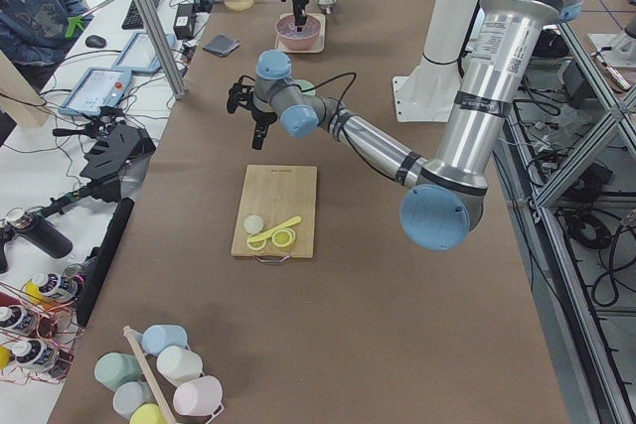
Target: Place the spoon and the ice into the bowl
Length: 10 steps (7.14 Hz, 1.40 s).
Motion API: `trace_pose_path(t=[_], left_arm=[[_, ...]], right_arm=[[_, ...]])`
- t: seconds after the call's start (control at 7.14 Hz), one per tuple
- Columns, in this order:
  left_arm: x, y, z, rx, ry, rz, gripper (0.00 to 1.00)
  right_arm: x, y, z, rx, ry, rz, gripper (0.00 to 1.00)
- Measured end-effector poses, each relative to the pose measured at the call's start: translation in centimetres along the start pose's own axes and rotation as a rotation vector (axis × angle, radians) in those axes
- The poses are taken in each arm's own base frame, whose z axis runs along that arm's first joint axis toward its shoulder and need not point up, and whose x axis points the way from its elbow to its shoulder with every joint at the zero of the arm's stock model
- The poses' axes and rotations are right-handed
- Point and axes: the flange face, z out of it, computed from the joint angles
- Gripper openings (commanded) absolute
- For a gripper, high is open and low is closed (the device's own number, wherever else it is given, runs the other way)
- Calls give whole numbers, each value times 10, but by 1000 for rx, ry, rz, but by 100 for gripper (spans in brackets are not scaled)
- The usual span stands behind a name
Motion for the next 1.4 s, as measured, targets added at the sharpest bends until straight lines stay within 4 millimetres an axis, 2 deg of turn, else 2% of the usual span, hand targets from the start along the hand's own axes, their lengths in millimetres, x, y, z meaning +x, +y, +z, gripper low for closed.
trace_pose_path(t=[0.14, 0.7, 0.98, 1.12, 1.26, 1.4], left_arm=[[0, 0, 0, 0, 0, 0, 98], [-2, 2, -1, 1, -3, -1, 98], [-2, 2, -6, 8, 2, 1, 98], [-8, 0, -12, 14, 1, 14, 98], [-26, -2, -19, 22, -16, 52, 98], [-55, -4, -30, 26, -38, 99, 98]], right_arm=[[0, -1, 2, -4, 0, 11, 0], [0, -7, -7, 1, -20, 35, 0], [-1, -12, -30, 16, -52, 45, 0], [-13, -16, -50, 24, -62, 63, 0], [-42, -25, -72, 30, -75, 105, 0], [-90, -38, -85, 39, -91, 167, 0]])
